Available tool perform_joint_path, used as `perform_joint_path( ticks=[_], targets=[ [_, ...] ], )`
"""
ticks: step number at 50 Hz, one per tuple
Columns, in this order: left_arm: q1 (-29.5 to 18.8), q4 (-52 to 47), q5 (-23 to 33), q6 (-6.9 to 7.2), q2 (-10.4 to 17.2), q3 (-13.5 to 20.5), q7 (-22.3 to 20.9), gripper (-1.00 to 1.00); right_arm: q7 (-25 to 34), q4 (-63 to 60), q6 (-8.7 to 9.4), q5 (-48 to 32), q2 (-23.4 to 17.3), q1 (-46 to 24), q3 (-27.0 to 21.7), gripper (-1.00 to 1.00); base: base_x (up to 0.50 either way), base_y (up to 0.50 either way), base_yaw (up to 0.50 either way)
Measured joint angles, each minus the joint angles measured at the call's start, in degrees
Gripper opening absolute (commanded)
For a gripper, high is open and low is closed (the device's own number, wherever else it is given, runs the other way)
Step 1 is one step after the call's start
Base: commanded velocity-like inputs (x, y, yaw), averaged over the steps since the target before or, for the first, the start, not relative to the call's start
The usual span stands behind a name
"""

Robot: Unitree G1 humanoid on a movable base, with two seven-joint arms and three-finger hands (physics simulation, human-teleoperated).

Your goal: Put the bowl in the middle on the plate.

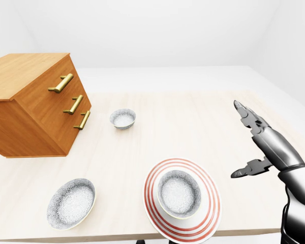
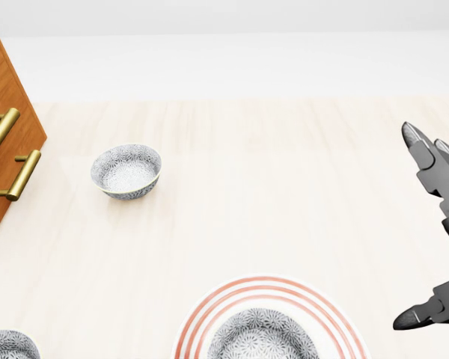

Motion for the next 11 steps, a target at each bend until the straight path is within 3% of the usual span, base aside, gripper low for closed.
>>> perform_joint_path(
  ticks=[3, 7, 8, 11],
  targets=[
    [5.1, 7.9, -8.4, 2.47, 5.3, 10.0, 0.0, 1.00, 0.0, 0.2, 0.00, 0.2, 0.0, -0.1, 0.0, 1.00, 0.00, 0.00, 0.00],
    [5.4, 21.5, -20.7, 8.98, 13.4, 23.6, 0.0, 1.00, 0.0, 0.3, 0.00, 0.4, 0.0, -0.2, 0.0, 1.00, 0.00, 0.00, 0.00],
    [5.4, 25.0, -23.8, 10.00, 15.3, 27.0, 0.0, 1.00, 0.0, 0.3, 0.00, 0.5, 0.0, -0.2, -0.1, 1.00, 0.00, 0.00, 0.00],
    [5.4, 35.4, -33.8, 10.00, 21.5, 37.3, 0.0, 1.00, 0.0, 0.4, 0.00, 0.8, 0.0, 0.0, -0.2, 1.00, 0.00, 0.00, 0.00]
  ],
)
